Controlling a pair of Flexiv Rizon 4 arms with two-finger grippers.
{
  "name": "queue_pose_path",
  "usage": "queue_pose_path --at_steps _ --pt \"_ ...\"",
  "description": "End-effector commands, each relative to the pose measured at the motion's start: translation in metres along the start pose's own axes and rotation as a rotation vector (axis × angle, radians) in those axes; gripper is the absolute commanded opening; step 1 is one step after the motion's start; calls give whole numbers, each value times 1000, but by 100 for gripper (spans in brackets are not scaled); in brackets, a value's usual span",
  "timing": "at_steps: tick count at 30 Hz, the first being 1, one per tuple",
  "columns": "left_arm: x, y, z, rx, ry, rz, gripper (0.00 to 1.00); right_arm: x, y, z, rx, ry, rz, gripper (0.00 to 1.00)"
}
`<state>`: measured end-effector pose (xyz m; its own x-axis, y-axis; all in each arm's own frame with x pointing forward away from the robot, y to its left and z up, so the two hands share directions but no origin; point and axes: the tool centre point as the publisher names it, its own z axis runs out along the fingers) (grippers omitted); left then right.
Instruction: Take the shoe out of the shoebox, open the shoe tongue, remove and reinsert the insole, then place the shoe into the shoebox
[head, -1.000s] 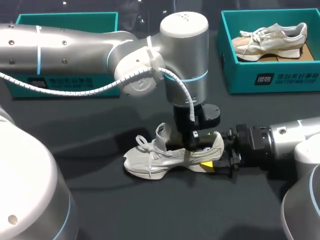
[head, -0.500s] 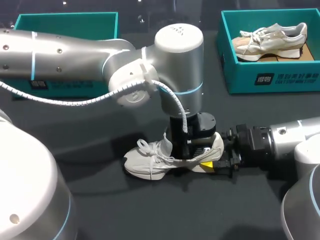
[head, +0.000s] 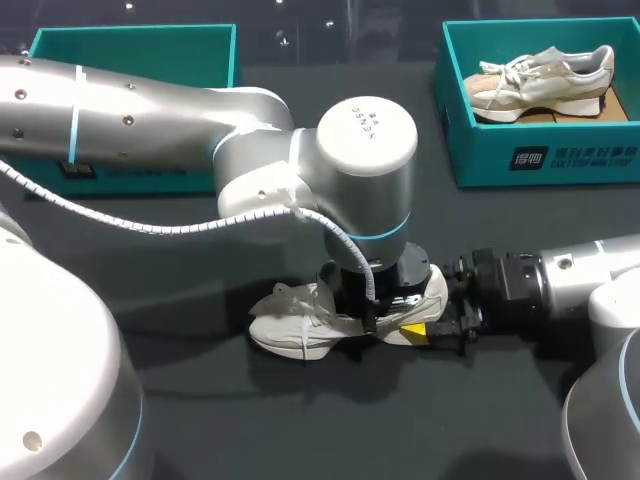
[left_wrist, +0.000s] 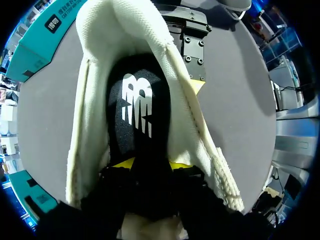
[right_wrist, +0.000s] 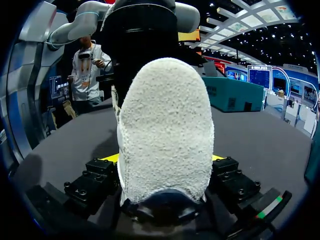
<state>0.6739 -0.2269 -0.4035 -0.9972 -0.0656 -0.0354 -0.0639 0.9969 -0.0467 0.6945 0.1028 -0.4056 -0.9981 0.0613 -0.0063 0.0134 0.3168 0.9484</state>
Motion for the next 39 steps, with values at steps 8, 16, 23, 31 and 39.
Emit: queue_pose_path --at_steps 8,16,23,31,39 --pt "-19 -9 11 -2 -41 -73 0 0 0 1 3 1 1 0" --pt "-22 2 -7 70 16 -112 0 0 0 1 3 1 1 0" --pt "-17 8 -30 182 120 -145 0 0 0 1 3 1 1 0" --pt "-16 8 -47 270 185 -152 0 0 0 1 3 1 1 0" --pt "-16 8 -59 351 254 -162 0 0 0 1 3 1 1 0"
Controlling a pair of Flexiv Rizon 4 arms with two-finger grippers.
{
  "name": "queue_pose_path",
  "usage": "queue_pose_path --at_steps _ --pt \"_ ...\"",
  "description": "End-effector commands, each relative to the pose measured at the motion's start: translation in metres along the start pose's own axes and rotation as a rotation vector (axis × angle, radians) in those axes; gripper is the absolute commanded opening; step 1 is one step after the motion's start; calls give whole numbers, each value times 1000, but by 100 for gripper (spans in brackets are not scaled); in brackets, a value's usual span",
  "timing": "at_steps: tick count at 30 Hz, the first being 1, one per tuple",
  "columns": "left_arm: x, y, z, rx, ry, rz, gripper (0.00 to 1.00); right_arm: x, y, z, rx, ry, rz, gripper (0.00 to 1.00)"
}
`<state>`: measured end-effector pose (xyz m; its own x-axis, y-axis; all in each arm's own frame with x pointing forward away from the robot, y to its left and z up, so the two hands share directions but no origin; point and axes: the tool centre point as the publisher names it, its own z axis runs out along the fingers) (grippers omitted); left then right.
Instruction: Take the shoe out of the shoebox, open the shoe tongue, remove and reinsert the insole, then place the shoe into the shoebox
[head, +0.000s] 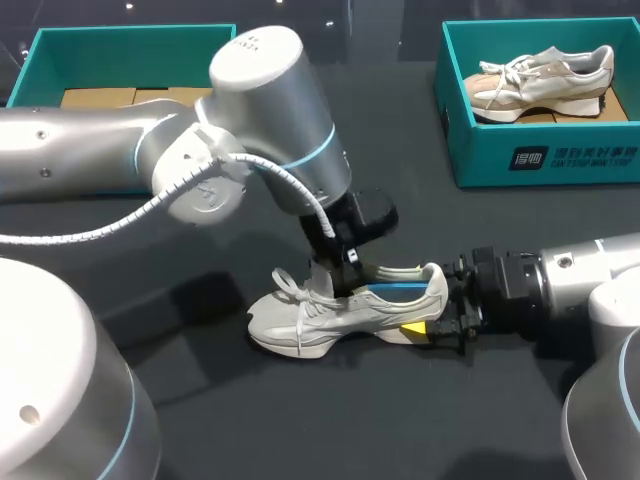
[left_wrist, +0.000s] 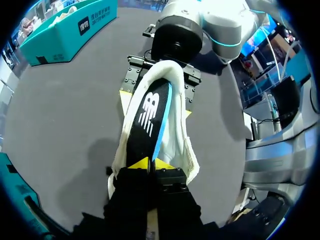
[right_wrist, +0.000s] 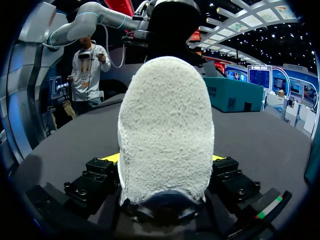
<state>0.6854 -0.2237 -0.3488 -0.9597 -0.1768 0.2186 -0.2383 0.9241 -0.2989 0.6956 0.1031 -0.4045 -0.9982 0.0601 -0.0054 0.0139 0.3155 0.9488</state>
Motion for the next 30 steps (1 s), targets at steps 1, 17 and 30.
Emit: queue_pose_path --at_steps 1,17,30 --pt "-2 6 -9 87 33 -1 0 1 -1 1 4 0 1 0" --pt "-3 12 -27 221 117 -32 0 1 -1 1 4 0 1 0" --pt "7 -9 -32 266 100 -22 0 1 -1 1 4 0 1 0"
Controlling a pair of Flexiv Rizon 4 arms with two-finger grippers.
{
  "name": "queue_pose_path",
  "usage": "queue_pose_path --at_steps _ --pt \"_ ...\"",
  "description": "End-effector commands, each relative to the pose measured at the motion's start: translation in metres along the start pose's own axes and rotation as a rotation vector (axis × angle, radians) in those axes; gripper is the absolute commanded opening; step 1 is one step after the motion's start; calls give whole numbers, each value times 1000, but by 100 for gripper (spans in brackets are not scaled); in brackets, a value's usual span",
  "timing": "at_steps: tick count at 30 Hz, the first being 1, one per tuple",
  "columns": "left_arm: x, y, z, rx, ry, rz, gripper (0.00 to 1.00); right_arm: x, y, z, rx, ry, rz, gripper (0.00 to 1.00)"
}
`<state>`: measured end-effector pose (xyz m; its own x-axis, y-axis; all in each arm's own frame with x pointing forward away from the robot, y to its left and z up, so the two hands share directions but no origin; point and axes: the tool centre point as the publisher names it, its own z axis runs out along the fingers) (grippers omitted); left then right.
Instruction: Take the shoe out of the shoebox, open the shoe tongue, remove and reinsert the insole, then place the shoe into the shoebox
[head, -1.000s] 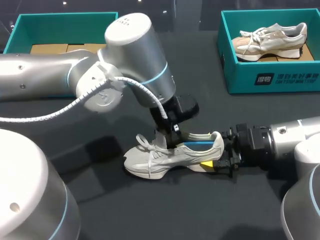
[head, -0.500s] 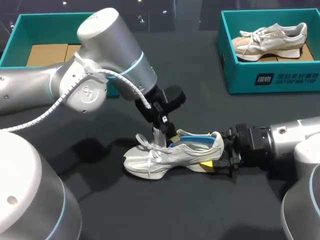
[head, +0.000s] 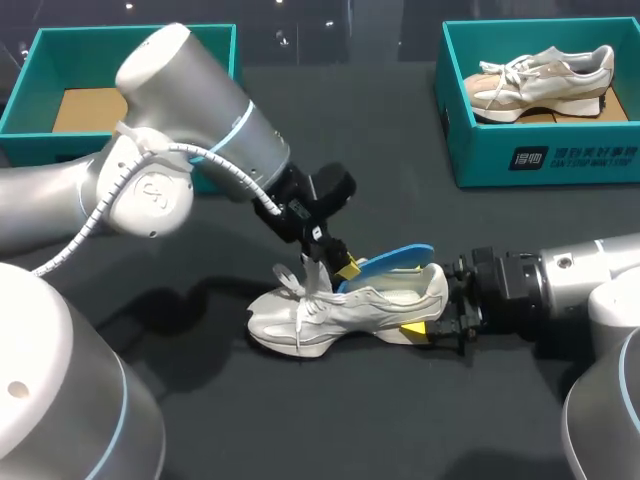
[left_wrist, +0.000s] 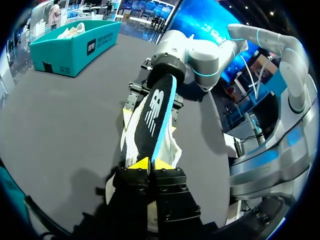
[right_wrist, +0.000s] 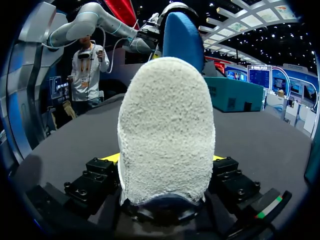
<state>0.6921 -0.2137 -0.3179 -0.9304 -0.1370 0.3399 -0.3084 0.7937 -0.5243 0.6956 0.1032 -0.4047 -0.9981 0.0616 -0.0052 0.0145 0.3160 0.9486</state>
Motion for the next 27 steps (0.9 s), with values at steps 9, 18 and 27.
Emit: queue_pose_path --at_steps 9,18,27 --pt "15 -28 23 -32 -127 40 14 1 0 1 3 1 0 0" --pt "24 -36 19 9 -239 116 35 1 0 1 3 1 0 0" --pt "25 -40 26 48 -345 210 40 1 0 1 3 1 0 0"
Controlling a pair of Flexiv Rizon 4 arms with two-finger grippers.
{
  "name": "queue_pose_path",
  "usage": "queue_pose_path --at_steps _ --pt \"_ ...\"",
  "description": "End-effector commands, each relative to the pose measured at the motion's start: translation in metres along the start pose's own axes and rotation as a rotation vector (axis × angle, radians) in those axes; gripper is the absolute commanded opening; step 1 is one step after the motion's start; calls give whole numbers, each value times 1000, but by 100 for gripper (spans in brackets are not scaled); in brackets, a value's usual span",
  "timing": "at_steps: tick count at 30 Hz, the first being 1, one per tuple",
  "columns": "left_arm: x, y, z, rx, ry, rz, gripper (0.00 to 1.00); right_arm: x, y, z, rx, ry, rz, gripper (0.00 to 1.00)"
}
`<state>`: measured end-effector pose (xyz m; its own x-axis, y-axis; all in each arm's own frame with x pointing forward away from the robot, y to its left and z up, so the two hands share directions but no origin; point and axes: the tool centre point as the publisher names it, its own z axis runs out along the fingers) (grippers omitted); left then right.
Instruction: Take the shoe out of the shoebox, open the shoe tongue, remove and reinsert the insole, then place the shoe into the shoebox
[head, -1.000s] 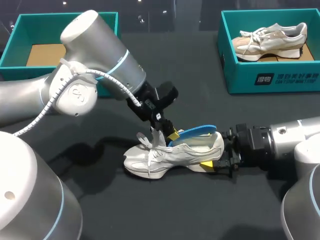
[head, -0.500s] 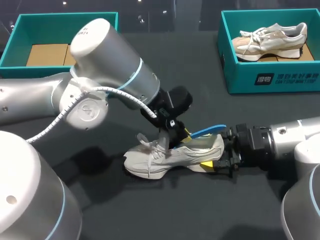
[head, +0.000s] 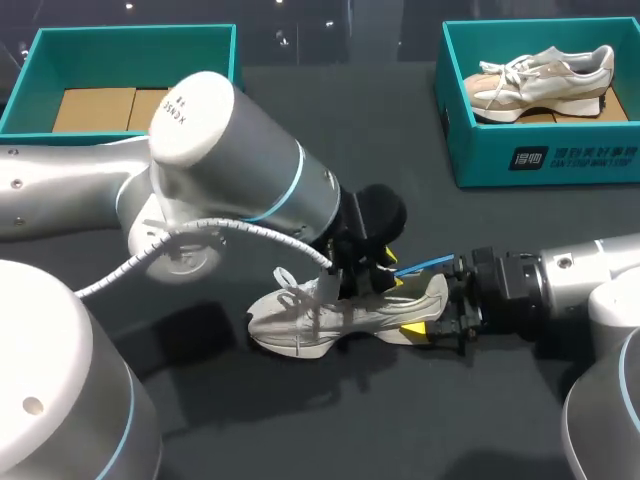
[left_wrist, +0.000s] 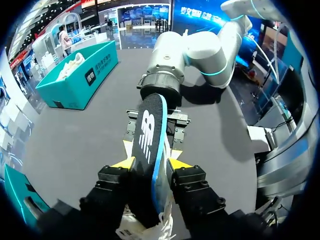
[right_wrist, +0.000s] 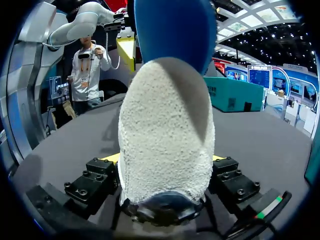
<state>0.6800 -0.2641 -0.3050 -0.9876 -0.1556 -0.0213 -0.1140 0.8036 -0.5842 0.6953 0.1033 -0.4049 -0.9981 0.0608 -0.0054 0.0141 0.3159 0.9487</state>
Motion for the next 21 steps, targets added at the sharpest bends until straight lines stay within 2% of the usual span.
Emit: queue_pose_path --at_steps 1,9,21 --pt "3 2 4 16 -46 13 42 0 0 1 4 1 0 0" --pt "-7 -1 12 44 -77 56 42 0 0 1 4 1 0 0" --pt "-4 0 30 60 -123 132 42 0 0 1 4 1 0 0"
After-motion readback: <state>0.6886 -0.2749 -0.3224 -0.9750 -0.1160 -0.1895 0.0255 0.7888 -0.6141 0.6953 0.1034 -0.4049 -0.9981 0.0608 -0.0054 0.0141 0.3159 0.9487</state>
